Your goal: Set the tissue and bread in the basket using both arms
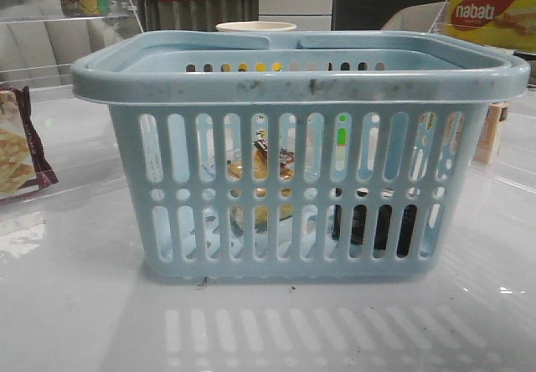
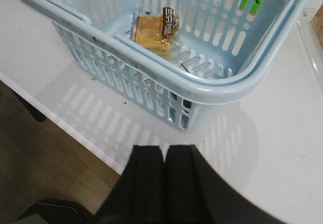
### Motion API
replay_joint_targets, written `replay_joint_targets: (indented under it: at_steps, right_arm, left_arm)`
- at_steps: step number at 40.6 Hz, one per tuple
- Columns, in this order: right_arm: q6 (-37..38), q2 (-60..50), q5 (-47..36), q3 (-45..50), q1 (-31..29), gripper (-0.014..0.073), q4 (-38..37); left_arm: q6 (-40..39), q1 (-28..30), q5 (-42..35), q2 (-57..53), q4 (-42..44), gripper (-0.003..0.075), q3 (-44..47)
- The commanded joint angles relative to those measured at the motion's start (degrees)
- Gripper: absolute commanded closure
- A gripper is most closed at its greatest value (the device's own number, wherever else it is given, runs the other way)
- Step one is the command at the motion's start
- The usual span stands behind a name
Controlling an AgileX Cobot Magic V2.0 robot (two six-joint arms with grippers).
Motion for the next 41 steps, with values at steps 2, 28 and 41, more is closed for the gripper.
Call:
replay_joint_targets:
  at_steps: [2, 28, 41]
  right_arm:
    - [-0.56, -0.05, -3.5, -1.61, 0.06, 0.0538, -0.09]
    - [-0.56, -0.05, -3.45, -1.61, 0.06, 0.0538, -0.09]
    - [-0.56, -0.05, -3.39, -1.61, 0.06, 0.0538, -0.09]
  left_arm:
    - [-15.15, 1.3, -8.81, -2.39, 10.02, 0.0629, 2.85]
    - [-10.04, 2.93, -19.56, -6.92, 7.81, 0.0629, 14.32]
    - [-7.53, 2.22, -19.56, -6.92, 5.67, 0.0629, 14.32]
